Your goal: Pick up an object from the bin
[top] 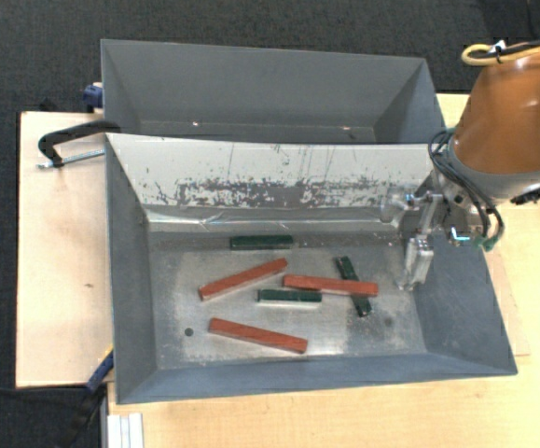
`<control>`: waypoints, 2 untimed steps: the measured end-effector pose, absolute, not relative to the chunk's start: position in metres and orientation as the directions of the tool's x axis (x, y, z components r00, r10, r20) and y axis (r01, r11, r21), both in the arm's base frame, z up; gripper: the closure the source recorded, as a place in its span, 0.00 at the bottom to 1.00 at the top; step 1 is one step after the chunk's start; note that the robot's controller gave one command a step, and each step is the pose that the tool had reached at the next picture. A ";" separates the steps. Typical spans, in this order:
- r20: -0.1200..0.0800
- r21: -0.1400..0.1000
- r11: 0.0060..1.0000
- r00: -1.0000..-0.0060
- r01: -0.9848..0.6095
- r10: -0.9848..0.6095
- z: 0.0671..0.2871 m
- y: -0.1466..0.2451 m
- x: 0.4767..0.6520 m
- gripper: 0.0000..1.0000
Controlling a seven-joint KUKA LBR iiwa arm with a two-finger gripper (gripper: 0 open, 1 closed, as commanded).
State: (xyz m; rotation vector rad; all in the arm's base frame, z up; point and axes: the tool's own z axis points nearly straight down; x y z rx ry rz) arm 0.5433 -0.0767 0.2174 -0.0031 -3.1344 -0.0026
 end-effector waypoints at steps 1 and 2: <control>-0.002 0.000 1.000 -1.000 0.000 0.000 0.222 -0.076 0.545 0.00; -0.007 0.000 0.998 -0.998 -0.067 -0.067 0.169 -0.075 0.557 0.00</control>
Offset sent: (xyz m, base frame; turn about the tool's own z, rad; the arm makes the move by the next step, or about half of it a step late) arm 0.0280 0.0030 -0.1459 -0.1823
